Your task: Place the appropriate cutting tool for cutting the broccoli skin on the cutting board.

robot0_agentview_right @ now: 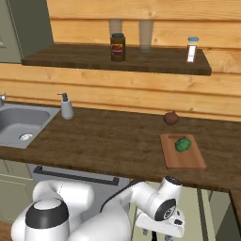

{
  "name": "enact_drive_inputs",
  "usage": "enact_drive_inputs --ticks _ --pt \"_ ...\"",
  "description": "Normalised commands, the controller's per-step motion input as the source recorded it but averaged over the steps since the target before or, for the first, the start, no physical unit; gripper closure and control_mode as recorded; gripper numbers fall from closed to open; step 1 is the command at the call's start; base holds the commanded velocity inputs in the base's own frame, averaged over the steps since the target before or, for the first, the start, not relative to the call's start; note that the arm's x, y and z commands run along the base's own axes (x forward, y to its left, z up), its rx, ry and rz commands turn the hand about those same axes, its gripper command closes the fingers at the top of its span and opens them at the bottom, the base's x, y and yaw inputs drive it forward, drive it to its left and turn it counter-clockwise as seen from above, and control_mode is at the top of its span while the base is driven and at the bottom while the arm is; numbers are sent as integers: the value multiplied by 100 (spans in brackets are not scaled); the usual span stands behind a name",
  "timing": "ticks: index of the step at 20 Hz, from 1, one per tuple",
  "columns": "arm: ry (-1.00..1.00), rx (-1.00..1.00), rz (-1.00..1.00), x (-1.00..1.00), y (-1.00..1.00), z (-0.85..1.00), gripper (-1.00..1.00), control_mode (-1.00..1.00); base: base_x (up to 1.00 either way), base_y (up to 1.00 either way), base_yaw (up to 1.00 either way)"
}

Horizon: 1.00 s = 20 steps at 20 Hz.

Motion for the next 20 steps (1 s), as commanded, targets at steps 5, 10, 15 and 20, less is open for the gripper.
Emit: enact_drive_inputs --ticks 5,10,15,20 --pt "-11 0 7 49 0 -26 -100 -100 0 0 0" --pt "3 -4 2 47 10 -43 -100 -100 0 0 0" --pt "5 -2 3 48 0 -45 -100 -100 0 0 0" --pt "5 -2 4 22 -1 -42 -100 -100 0 0 0"
